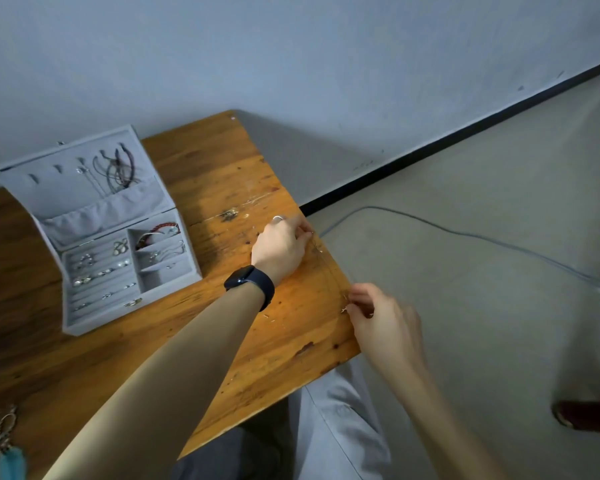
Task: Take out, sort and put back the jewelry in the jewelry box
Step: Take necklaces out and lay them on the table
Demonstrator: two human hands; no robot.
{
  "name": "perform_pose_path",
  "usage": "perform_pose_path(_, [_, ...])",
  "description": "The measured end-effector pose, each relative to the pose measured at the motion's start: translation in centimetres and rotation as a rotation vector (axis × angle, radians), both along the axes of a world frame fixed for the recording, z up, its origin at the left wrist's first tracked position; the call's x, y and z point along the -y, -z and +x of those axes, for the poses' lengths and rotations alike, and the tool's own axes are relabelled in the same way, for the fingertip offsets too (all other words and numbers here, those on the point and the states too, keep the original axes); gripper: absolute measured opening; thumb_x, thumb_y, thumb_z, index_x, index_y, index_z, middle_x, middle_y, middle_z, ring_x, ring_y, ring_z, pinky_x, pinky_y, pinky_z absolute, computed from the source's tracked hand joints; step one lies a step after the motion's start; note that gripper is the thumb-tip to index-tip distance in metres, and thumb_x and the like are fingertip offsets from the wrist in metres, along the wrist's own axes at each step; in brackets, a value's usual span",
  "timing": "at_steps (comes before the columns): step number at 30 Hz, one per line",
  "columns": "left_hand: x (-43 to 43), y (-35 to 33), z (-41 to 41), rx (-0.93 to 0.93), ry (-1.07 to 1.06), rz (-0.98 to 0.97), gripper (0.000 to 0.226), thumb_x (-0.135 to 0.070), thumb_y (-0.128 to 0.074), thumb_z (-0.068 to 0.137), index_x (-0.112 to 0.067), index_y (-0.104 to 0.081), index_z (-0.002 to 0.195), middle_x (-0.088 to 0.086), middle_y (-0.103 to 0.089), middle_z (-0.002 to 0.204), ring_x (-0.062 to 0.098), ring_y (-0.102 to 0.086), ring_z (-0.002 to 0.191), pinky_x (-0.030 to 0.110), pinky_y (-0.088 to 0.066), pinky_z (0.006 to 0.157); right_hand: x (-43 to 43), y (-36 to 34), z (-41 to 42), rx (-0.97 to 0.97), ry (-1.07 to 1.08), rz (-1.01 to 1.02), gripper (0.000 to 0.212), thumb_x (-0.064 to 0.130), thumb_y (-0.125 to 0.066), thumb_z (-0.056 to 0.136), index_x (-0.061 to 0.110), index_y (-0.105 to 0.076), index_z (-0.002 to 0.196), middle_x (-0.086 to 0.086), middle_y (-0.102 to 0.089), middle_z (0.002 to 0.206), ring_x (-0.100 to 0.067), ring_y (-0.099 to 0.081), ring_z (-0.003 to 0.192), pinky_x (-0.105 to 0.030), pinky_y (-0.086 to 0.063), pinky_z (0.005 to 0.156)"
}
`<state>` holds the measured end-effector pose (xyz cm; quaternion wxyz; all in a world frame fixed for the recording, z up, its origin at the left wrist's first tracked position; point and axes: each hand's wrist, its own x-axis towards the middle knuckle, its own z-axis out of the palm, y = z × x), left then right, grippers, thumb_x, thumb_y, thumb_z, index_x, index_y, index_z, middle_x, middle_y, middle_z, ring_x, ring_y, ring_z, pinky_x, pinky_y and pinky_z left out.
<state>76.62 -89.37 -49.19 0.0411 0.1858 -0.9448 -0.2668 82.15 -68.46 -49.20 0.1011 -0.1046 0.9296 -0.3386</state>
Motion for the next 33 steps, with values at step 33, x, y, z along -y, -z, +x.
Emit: perform_pose_path(33, [1.6,-0.9,8.8,0.1,0.17,-0.282,0.053,-0.048,-0.04,0.103,-0.031,-0.032,0.153,0.005,-0.04,0.152,0.028,-0.04,0.134,0.046,-0.042,0.106,-1.1,0.5,3.4,-0.359,-0.113,-0.149,0.024,0.012,-0.067,0.086,0.021,-0.07,0.109,0.008,-0.07,0.117,-0.016,-0.065,0.106,-0.009,-0.036,0.092])
